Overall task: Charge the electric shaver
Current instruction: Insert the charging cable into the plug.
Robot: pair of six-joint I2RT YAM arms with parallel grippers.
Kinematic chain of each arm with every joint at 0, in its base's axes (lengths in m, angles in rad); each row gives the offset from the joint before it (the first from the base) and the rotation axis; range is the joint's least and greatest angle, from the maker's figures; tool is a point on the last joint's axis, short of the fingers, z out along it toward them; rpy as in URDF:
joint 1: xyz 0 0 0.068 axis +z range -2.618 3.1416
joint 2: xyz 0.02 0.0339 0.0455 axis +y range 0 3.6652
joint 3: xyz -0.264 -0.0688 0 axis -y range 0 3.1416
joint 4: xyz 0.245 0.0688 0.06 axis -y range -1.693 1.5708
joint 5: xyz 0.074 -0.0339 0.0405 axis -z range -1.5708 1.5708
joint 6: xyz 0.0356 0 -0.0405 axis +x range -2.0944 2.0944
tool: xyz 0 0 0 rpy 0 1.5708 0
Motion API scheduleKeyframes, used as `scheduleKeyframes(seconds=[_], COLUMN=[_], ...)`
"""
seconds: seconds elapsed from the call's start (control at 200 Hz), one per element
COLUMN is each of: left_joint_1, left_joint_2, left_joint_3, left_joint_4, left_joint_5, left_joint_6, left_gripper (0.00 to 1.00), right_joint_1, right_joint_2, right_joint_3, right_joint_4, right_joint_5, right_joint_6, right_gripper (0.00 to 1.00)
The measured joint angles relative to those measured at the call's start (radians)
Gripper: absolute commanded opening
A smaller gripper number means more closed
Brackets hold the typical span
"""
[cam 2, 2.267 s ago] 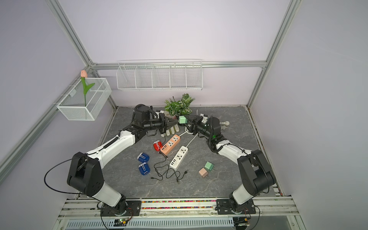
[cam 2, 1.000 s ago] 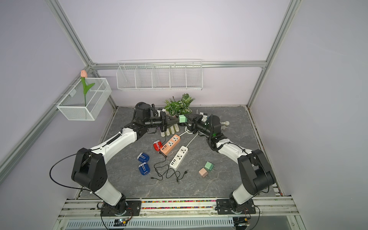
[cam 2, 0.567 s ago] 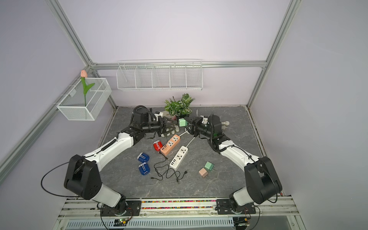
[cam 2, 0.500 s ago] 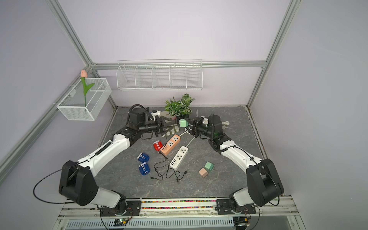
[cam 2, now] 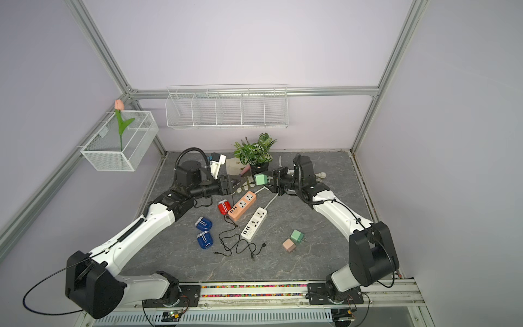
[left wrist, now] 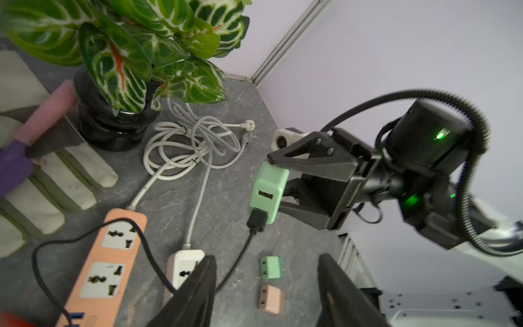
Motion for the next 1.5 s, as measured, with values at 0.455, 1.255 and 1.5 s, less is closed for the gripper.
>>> scheduleKeyframes(seconds=[0.455,1.255,1.5], left_joint_1=[-0.071,-0.071,-0.066], left_joint_2=[0.087,0.123,0.122], left_joint_3=[0.000,0.000,0.079], left_joint_4=[0.160,0.164,-0.005], left_joint_5=[0.021,-0.003,-0.047], left_joint_6=[0.071,0.075,0.076], left_gripper=[0.62,0.00,0.00], right_joint_1=[0.018,0.031,0.005], right_joint_2=[0.014,0.014,-0.017], right_joint_3=[0.010,-0.023,-0.027], right_joint_4=[0.030,0.126,-0.032], right_joint_5=[-0.063,-0.047,-0.016], right_joint_6=[0.075,0.156,0.020], right_gripper=[0.07,0.40,0.91])
